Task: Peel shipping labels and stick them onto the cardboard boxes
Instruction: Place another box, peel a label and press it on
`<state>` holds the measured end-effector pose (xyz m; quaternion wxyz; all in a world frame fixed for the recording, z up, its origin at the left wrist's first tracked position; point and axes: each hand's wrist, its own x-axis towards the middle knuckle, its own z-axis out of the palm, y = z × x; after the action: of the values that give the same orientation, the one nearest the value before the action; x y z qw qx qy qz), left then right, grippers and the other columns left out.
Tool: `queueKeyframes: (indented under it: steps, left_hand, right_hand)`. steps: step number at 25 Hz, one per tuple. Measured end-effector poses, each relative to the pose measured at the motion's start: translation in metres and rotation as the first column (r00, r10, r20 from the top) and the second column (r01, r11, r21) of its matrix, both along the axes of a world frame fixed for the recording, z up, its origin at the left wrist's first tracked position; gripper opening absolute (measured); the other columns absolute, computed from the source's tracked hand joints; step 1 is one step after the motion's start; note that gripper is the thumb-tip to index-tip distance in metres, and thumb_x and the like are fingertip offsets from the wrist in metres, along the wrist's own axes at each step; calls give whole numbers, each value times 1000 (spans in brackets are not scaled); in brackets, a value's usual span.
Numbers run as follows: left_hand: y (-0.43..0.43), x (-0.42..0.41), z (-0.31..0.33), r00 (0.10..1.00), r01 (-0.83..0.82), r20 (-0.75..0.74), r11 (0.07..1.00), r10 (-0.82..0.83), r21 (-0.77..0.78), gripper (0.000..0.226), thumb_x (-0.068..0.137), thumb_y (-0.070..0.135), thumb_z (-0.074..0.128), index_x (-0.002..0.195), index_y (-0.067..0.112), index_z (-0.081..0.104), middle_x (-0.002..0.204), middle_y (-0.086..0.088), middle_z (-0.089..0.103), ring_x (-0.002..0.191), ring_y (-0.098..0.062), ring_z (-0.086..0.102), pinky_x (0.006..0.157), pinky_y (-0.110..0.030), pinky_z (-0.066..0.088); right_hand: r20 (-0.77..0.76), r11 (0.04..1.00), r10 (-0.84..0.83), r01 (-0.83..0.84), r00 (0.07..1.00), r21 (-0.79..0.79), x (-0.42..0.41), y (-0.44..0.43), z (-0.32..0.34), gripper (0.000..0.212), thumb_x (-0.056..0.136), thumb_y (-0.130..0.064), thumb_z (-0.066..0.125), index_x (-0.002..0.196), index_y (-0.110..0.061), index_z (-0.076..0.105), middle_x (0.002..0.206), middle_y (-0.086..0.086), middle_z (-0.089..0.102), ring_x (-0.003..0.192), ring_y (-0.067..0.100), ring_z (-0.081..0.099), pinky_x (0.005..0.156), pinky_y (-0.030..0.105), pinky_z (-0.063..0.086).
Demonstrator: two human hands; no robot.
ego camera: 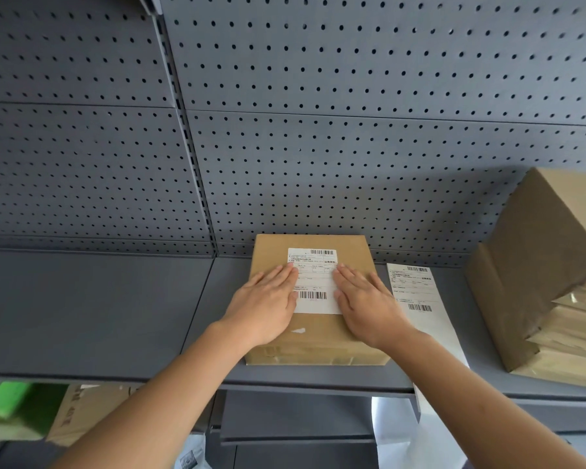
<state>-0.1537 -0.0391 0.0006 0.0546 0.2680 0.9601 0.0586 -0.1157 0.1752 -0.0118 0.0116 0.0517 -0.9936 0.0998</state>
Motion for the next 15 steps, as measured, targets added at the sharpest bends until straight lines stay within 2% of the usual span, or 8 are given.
queueKeyframes:
  steps: [4, 6, 9, 13, 15]
  left_hand:
    - [-5, 6, 1, 999, -40, 3, 999, 40, 10, 58, 110, 39, 13, 164, 19, 4, 172, 4, 1, 158, -9, -1, 129, -33, 1]
    - [-5, 15, 3, 1000, -27, -8, 999, 27, 42, 58, 110, 38, 14, 163, 18, 4, 172, 4, -1, 158, -7, -2, 128, -31, -2]
    - [-2, 35, 6, 999, 34, -21, 995, -33, 92, 57, 110, 36, 17, 164, 18, 6, 172, 5, 0, 157, -5, -3, 128, -30, -2]
    - [-1, 58, 0, 997, 73, -33, 995, -71, 73, 58, 110, 35, 18, 164, 18, 7, 172, 5, 0, 157, -4, -3, 128, -30, -1]
    - [-5, 61, -3, 998, 59, -32, 996, -57, 65, 58, 110, 36, 17, 164, 19, 5, 172, 6, -2, 156, -3, -5, 128, -29, -1]
  right_hand:
    - [33, 998, -39, 40, 999, -38, 7, 8, 5, 54, 107, -36, 22, 158, -20, 20, 166, -7, 15, 152, 8, 7, 123, 35, -1]
    - [-1, 997, 6, -6, 1000, -78, 16, 1, 8, 54, 106, -38, 21, 157, -19, 23, 166, -6, 18, 152, 8, 9, 123, 33, 0]
    - [-59, 988, 122, -127, 991, -89, 38, -19, 9, 65, 99, -47, 10, 156, -20, 26, 165, -5, 22, 152, 9, 14, 122, 31, 0]
    - [-69, 978, 199, -203, 978, -56, 57, -37, -1, 57, 105, -40, 22, 157, -19, 22, 165, -5, 20, 152, 9, 12, 120, 30, -2]
    - [-95, 981, 190, -192, 977, -11, 61, -34, -7, 59, 103, -41, 18, 156, -17, 27, 164, -3, 24, 152, 10, 15, 122, 34, 1]
